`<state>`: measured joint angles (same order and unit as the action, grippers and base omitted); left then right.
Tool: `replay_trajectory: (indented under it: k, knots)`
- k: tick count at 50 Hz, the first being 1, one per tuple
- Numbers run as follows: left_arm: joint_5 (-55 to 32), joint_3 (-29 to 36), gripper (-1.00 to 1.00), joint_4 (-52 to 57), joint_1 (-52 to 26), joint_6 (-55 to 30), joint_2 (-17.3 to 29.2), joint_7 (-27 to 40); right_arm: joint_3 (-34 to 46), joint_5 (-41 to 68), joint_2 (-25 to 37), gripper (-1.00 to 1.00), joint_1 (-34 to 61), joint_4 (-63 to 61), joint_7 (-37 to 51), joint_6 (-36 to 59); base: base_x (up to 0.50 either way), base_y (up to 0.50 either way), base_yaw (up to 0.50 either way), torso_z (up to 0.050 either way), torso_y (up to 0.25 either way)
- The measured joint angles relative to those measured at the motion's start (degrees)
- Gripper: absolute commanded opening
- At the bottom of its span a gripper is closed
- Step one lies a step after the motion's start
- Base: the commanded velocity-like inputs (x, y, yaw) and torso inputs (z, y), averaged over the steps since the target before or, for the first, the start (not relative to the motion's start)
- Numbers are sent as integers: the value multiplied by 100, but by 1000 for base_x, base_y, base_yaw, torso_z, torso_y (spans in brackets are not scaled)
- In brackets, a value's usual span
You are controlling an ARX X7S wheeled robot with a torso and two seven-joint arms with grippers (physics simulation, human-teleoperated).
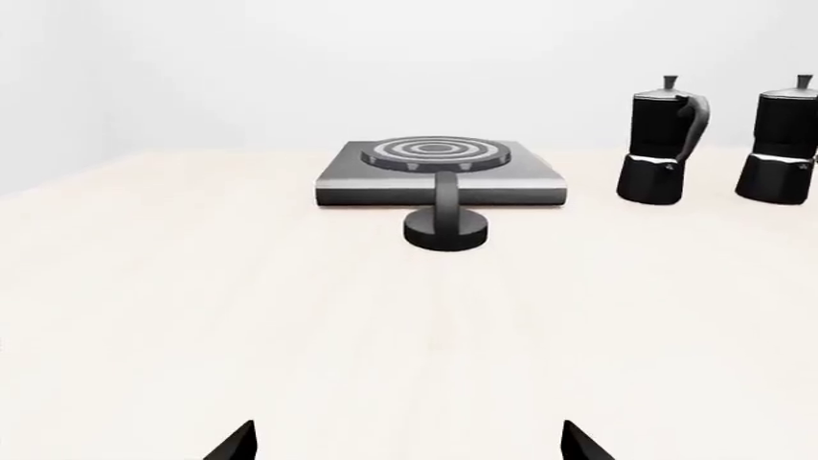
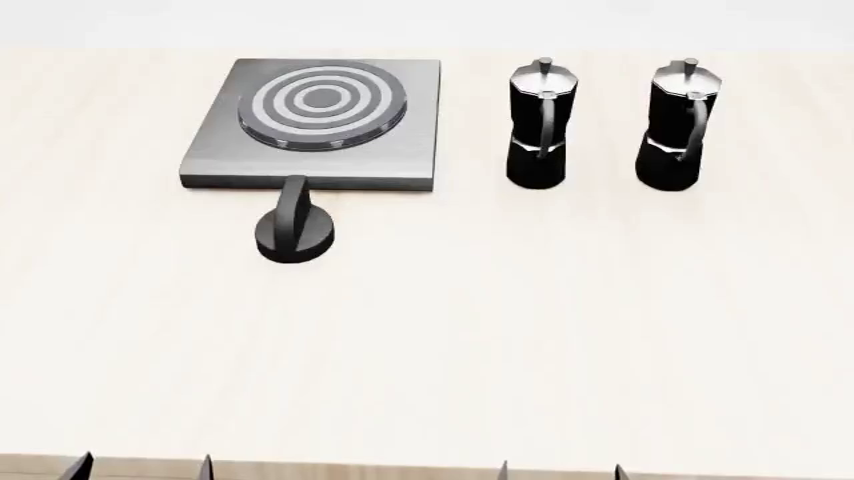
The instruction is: Turn off the stove.
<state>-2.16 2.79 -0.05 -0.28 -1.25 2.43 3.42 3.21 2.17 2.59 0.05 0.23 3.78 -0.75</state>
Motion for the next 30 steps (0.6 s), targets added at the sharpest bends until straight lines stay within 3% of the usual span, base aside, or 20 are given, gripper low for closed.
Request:
replay_trajectory:
  k: [12,30]
  knots:
    - [-95,8,100,-23,-78,-192,61,141,86,-1,78,100,49,38,189,0,0,0,0,0,0]
    - [-54,199,100,1110,151,-454,293,440,157,74,262,100,-151,-758,506,-48,0,0,0,0,0]
